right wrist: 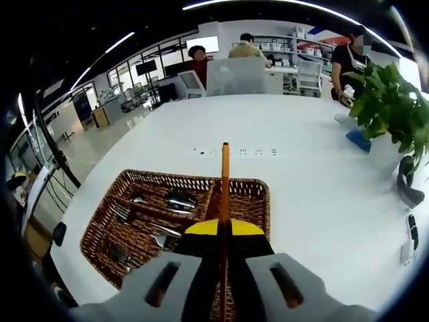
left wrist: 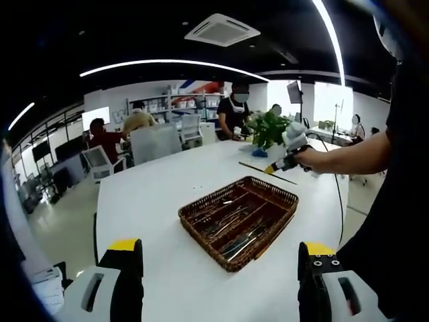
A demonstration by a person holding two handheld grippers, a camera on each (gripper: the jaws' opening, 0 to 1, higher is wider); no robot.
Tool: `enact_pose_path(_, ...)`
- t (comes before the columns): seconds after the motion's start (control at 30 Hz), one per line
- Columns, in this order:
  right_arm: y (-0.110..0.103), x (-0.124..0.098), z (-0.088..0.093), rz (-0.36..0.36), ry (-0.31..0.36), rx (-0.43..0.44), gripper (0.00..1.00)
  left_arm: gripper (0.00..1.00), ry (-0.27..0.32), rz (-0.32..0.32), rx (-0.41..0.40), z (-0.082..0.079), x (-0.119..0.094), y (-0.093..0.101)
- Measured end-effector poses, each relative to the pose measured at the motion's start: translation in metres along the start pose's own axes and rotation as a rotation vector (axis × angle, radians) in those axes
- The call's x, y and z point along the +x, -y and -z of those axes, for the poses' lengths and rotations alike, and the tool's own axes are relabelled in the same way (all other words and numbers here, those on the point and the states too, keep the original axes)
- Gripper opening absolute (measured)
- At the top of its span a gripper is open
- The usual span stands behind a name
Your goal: Arrange the knives, forks, and spoons in their matching storage slots by inserting each utensil handle-first until every utensil is classified and aligned in the correct compartment
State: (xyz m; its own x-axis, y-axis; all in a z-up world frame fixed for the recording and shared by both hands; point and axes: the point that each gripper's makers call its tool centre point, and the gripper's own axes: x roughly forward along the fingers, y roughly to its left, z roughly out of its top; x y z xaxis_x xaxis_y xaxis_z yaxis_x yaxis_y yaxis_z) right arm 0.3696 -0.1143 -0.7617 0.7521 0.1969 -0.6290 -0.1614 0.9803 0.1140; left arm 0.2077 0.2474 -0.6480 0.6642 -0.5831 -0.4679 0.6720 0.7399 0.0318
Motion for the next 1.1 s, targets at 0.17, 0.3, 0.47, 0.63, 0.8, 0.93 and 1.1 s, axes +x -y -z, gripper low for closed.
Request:
enact_pose_path(0.17,0.000,0.008,0.013,0.013,-0.010,-0.019,0.00,1.00,-0.008,-0.006,-0.004,0.003,-0.004,-0.002)
enact_pose_path(0.3,0.002,0.014,0.022,0.021,-0.012,-0.026,0.00,1.00,-0.017,-0.011,-0.004,0.006,-0.008,-0.003)
enact_pose_path(0.47,0.001,0.021,0.032,0.023,-0.019,-0.030,0.00,1.00,-0.025,-0.021,-0.005,0.008,-0.013,-0.007)
enact_pose_path(0.63,-0.002,0.026,0.043,0.025,-0.035,-0.035,0.00,1.00,-0.037,-0.031,-0.006,0.012,-0.017,-0.010)
enact_pose_path(0.8,-0.003,0.032,0.051,0.026,-0.055,-0.038,0.00,1.00,-0.044,-0.037,-0.004,0.013,-0.021,-0.009)
enact_pose_path(0.93,-0.003,0.038,0.057,0.027,-0.079,-0.040,0.00,1.00,-0.048,-0.043,-0.004,0.014,-0.024,-0.009)
enact_pose_path(1.1,-0.003,0.045,0.065,0.031,-0.110,-0.039,0.00,1.00,-0.062,-0.051,0.003,0.019,-0.029,-0.009)
